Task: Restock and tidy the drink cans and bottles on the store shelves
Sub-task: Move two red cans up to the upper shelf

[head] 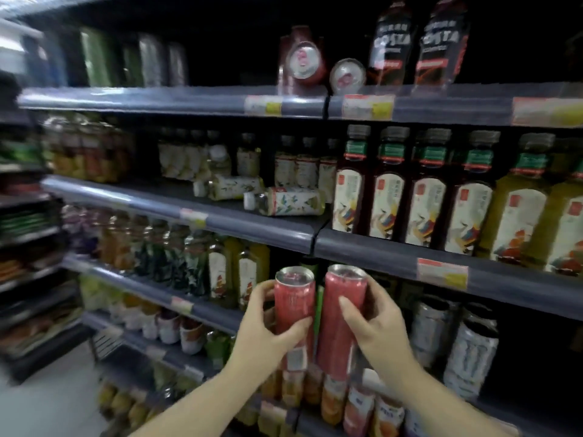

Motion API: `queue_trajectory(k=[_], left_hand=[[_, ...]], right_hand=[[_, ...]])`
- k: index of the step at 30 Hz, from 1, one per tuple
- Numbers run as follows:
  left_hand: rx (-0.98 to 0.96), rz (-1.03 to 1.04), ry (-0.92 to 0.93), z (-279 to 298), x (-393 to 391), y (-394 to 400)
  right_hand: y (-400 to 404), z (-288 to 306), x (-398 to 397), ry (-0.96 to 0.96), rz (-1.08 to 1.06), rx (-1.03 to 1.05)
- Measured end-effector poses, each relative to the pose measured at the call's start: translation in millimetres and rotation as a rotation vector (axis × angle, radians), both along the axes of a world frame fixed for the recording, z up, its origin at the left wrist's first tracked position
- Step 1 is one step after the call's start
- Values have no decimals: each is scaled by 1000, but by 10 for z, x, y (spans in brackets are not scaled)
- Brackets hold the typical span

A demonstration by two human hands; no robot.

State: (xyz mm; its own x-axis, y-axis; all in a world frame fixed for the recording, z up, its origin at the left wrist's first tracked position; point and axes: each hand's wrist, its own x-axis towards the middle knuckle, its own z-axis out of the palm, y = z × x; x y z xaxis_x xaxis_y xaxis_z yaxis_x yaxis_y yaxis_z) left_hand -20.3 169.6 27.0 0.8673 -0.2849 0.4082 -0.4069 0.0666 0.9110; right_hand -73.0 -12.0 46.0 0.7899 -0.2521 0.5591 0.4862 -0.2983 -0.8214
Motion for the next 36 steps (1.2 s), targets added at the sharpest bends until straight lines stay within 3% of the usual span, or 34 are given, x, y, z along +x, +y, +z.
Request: queue_trajectory(k=[8,13,20,29,36], left_hand=[[-97,34,-151,835,244,743],[-187,-17,-256,1326,698,1166],[-205,-138,-418,2061,1646,1579],[-276,-203,-568,3154,2384,1317],[-295,-179,-617,3600,2742,997]], right_hand=[[854,895,477,-146,240,-43],[1334,1464,858,-256,166,-138],[1832,2151,1585,-337,25,2],[1787,3152,2089,-428,64,6],[1470,3619,2329,-439,-21,29]])
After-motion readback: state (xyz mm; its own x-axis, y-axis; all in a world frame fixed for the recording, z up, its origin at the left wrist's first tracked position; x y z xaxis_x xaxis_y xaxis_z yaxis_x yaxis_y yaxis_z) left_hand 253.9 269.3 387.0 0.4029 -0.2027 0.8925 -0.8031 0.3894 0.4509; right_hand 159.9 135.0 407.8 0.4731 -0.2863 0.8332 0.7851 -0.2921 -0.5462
